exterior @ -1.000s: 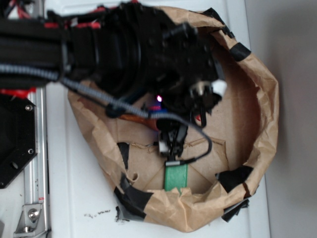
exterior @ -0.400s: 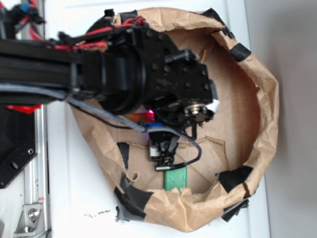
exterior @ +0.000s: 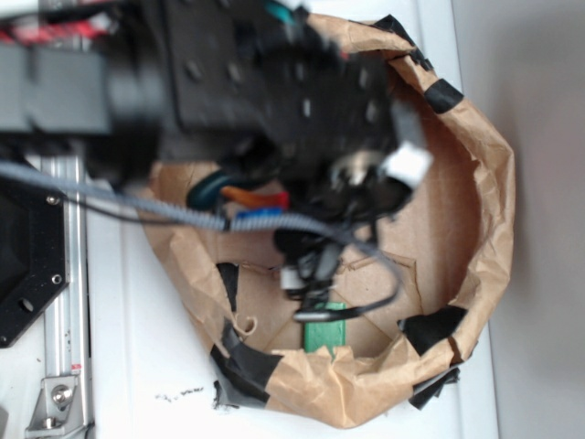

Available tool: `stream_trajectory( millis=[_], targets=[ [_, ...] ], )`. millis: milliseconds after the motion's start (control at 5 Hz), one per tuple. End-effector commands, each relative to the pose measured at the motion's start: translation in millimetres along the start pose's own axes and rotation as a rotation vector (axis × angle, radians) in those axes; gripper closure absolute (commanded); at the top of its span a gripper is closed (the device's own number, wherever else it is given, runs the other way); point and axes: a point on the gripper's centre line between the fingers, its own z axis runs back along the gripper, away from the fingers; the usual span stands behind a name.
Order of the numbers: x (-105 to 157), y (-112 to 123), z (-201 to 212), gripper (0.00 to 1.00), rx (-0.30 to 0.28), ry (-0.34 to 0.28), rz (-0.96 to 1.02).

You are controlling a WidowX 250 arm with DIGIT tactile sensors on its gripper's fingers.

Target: Grab the shell.

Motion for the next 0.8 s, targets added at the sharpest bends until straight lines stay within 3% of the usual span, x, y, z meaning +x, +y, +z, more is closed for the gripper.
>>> stream_trajectory(
  millis=[0, 600],
  targets=[
    [10.6, -11.0, 82.4, 1.00, 0.036, -0.131, 0.010],
    [-7.7, -12.1, 92.9, 1.00, 0.032, -0.118, -0.021]
  ],
)
